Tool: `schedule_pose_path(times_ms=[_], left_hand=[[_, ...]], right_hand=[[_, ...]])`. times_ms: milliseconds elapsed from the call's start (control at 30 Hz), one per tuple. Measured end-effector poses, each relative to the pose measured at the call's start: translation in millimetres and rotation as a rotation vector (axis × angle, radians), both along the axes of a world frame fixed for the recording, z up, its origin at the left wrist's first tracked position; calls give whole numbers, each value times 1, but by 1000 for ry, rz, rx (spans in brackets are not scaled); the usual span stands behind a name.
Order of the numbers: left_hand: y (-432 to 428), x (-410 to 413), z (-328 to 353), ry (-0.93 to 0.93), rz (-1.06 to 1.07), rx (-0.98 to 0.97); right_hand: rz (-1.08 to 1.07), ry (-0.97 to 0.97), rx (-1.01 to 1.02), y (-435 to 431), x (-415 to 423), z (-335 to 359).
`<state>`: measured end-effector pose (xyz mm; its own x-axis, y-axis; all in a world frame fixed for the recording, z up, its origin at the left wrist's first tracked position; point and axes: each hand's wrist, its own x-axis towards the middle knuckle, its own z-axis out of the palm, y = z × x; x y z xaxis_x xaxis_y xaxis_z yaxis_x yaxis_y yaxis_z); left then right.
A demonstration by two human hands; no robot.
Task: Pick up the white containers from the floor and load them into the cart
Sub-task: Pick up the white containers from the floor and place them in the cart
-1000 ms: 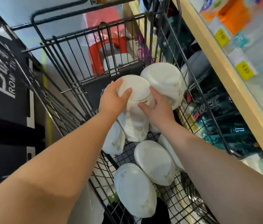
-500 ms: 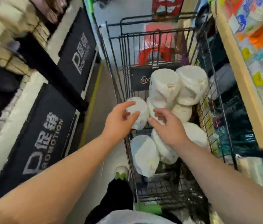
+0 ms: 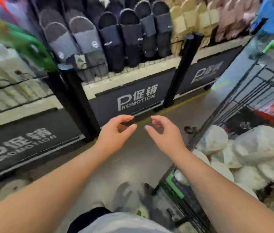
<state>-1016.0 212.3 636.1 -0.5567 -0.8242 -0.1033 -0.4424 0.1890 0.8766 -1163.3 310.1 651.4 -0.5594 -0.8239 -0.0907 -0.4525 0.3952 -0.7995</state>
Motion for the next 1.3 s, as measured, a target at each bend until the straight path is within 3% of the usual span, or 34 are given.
schedule_pose_path(times_ms=[567, 1033, 1300], left_hand=[[14, 480, -15, -105, 794, 35], [-7, 648, -58, -37, 1290, 124], [-55, 741, -110, -9, 1219, 191]], right_hand=[[806, -52, 115, -136, 420, -28], [1166, -49, 231, -263, 636, -60], [1027, -48, 313, -301, 727, -108]])
